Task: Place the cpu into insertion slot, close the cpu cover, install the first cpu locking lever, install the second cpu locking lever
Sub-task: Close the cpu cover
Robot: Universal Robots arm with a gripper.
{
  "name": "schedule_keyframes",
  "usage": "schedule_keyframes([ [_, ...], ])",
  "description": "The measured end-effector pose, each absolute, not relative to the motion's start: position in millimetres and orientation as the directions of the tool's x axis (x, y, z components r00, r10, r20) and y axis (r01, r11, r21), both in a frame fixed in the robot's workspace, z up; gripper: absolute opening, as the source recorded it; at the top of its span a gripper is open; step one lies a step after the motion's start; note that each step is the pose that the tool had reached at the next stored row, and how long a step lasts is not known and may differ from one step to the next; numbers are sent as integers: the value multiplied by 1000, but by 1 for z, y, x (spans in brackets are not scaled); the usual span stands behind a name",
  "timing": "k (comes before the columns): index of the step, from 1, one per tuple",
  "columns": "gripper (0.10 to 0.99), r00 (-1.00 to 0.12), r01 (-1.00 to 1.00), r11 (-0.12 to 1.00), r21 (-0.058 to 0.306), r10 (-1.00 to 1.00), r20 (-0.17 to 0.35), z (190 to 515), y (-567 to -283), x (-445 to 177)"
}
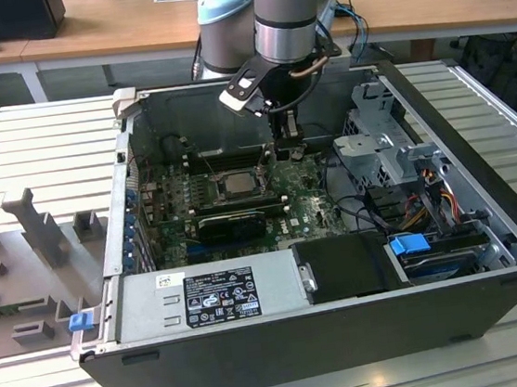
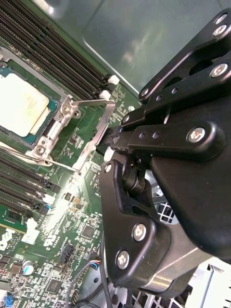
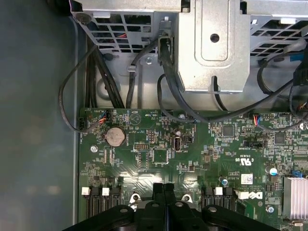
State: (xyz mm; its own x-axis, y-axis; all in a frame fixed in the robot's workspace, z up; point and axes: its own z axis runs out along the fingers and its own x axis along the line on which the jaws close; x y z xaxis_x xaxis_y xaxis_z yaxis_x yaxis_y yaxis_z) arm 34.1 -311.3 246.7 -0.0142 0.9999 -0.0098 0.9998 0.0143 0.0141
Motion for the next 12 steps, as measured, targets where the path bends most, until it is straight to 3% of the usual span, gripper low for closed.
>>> schedule_keyframes([
  [12, 106, -14, 1000, 14, 14, 1000, -10, 247, -311, 26],
])
